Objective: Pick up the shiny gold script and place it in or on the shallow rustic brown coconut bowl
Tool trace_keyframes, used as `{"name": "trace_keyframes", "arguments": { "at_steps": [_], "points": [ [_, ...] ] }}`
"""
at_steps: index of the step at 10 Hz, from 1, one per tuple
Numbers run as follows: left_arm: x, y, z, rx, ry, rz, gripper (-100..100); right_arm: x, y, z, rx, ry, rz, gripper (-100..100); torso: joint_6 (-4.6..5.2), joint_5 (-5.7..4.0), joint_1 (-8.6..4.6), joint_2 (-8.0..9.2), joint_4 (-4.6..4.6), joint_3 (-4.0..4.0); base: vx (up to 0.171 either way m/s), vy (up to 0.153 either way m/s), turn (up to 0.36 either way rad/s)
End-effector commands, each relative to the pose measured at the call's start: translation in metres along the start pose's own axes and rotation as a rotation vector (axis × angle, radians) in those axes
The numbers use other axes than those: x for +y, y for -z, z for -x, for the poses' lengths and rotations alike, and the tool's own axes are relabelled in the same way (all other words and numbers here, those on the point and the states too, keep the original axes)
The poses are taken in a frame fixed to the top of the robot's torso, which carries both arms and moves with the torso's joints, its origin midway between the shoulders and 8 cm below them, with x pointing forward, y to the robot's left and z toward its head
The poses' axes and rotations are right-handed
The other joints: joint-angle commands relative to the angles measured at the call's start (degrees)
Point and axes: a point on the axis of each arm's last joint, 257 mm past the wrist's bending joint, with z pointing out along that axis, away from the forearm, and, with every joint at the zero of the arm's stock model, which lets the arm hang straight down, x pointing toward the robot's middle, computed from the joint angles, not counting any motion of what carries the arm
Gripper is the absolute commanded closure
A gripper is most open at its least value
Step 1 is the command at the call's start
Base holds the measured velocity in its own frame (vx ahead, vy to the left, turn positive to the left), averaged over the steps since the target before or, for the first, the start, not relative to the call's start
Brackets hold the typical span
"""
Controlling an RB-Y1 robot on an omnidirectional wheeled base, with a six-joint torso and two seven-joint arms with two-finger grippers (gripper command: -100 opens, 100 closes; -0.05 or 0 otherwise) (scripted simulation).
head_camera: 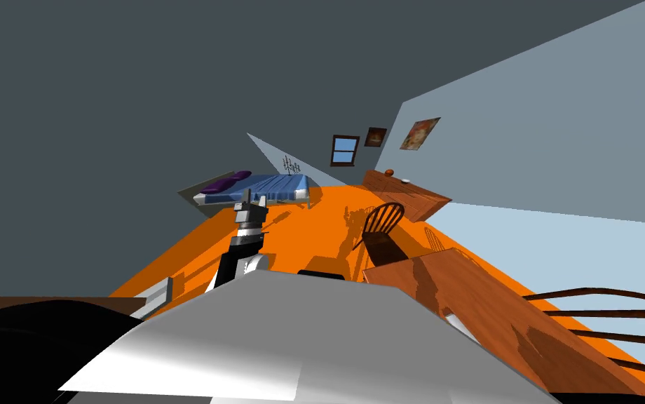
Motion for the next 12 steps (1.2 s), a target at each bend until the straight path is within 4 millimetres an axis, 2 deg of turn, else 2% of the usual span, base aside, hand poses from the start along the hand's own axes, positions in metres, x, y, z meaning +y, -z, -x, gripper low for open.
{"name": "trace_keyframes", "arguments": {
  "at_steps": [1, 5, 6, 9, 11, 12],
  "points": [
    [0.000, 0.000, 0.000, 0.000, 0.000, 0.000, 0, -0.006, 0.004, -0.013, 0.029, 0.012, -0.004, -100, 0.00, 0.00, 0.00, 0.00, 0.00, 0.00, -0.020, -0.040, 0.151],
    [0.000, 0.000, 0.000, 0.000, 0.000, 0.000, 0, -0.017, 0.025, -0.078, 0.202, 0.082, 0.028, -100, 0.05, -0.03, -0.12, 0.10, 0.02, 0.06, -0.048, -0.062, 0.263],
    [0.000, 0.000, 0.000, 0.000, 0.000, 0.000, 0, -0.016, 0.025, -0.079, 0.204, 0.082, 0.029, -100, 0.04, -0.03, -0.09, 0.15, 0.03, 0.08, -0.054, -0.045, 0.077],
    [0.000, 0.000, 0.000, 0.000, 0.000, 0.000, 0, -0.006, 0.036, -0.113, 0.290, 0.107, 0.077, -100, 0.06, -0.01, 0.01, 0.10, 0.02, 0.06, -0.050, -0.041, 0.131],
    [0.000, 0.000, 0.000, 0.000, 0.000, 0.000, 0, -0.003, 0.038, -0.121, 0.308, 0.112, 0.091, -100, 0.08, -0.02, 0.02, 0.07, 0.02, 0.04, -0.036, -0.022, 0.070],
    [0.000, 0.000, 0.000, 0.000, 0.000, 0.000, 0, -0.005, 0.038, -0.116, 0.298, 0.109, 0.082, -100, 0.08, 0.00, 0.08, 0.03, 0.01, 0.02, -0.013, -0.006, 0.012]
  ]
}}
